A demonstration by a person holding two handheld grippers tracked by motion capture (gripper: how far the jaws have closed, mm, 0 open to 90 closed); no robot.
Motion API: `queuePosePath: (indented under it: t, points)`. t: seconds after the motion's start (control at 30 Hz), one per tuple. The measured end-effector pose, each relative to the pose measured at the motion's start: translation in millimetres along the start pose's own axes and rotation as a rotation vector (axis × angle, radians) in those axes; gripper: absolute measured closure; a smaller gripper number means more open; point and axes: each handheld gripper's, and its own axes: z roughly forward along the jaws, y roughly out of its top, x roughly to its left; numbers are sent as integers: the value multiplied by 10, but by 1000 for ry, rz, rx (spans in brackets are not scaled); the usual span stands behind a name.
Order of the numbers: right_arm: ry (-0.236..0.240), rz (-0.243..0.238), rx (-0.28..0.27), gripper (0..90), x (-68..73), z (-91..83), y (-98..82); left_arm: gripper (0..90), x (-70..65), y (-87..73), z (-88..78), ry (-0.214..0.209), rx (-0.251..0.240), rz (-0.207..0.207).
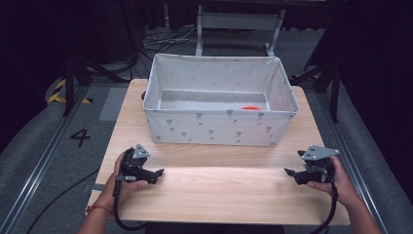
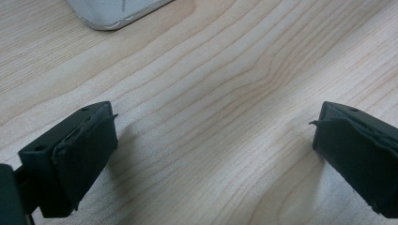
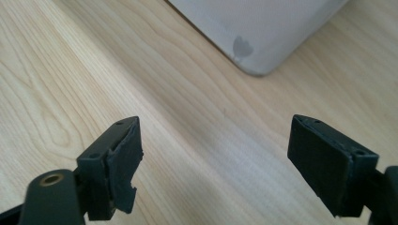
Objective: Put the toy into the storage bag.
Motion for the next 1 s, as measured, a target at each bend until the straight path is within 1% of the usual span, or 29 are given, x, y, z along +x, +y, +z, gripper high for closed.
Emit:
queuePosePath:
  t: [0.07, 0.17, 0.2, 0.3, 0.37, 0.4, 0.43, 0.47, 0.5, 0.53, 0.57, 0.6, 0.67, 0.87, 1.0]
  points:
    - [16, 21, -14, 190, 0, 14, -63, 6, 0, 0, 0, 0, 0, 0]
    - [33, 86, -38, 191, -10, 38, -198, 6, 0, 0, 0, 0, 0, 0]
    - [36, 100, -49, 190, -14, 42, -235, 6, 0, 0, 0, 0, 0, 0]
    - [41, 133, -56, 187, -11, 49, -353, 6, 0, 0, 0, 0, 0, 0]
    - [41, 146, -53, 186, -4, 56, -432, 5, 0, 0, 0, -1, 0, -1]
    - [41, 146, -53, 186, -4, 56, -432, 5, 0, 0, 0, -1, 0, -1]
    - [39, 155, -56, 186, -1, 60, -470, 5, 0, 1, 0, -2, 1, 0]
    - [42, 173, -65, 187, -2, 67, -516, 5, 0, 0, 0, -1, 1, 0]
    - [39, 191, -58, 179, -1, 94, -581, 5, 0, 0, 0, -2, 0, -1]
    - [40, 203, -70, 174, -3, 105, -605, 5, 0, 0, 0, -2, 0, -1]
    - [40, 203, -70, 174, -3, 105, -605, 5, 0, 0, 0, -2, 0, -1]
    - [50, 227, -70, 174, -12, 105, -622, 5, 0, 0, 0, -2, 0, -1]
    - [34, 242, -62, 143, -28, 101, -635, 5, 0, 0, 0, -2, 0, -1]
    - [32, 243, -60, 138, -29, 103, -635, 5, 1, 0, -1, 1, 1, 1]
    - [17, 261, -49, 91, -32, 113, -631, 5, 4, 1, -2, 8, -1, 7]
